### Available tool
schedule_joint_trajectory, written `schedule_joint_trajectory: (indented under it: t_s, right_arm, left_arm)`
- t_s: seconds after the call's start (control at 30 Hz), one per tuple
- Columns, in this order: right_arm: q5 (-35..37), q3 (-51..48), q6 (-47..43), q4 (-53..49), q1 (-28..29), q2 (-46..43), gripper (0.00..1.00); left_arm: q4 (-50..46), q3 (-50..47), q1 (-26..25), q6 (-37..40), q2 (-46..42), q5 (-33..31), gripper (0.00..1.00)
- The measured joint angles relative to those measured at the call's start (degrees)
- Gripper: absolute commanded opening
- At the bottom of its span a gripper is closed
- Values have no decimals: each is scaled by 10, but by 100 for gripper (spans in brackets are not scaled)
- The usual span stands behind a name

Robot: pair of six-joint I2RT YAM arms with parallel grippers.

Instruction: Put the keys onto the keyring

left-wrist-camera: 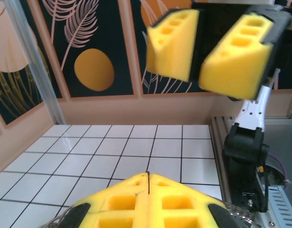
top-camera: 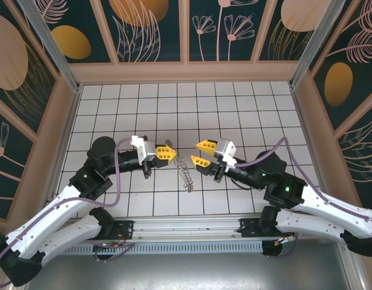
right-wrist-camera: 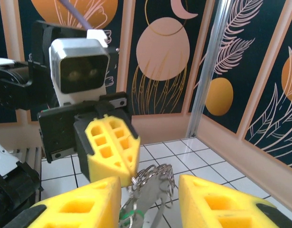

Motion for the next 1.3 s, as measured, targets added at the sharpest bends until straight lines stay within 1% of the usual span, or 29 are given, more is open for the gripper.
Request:
schedule_joint_trajectory:
  t_s: [0.1,0.23,0.37,0.5,0.73,0.93,1.3]
  right_arm:
    - [-39,14,3,-18,-31,4,37]
    - [-79,21,13,-35,-57,22,36]
    - [-101,21,16,-49,-67,46,32]
    - [-123,21,16,-55,-78,49,28]
    - [-158,21,16,-55,-85,50,21]
    - [-181,20,16,-56,-86,62,18]
    - [-207,15,16,-55,-87,77,18]
  left_arm:
    - [7,0,0,-1,0,17,0]
    - [15,0,0,-5,0,34,0]
    - [18,0,0,-9,0,49,0]
    - [22,0,0,-11,2,61,0]
    - [31,0,0,-13,7,73,0]
    - [32,0,0,-13,7,73,0]
    - [32,0,0,-13,7,73,0]
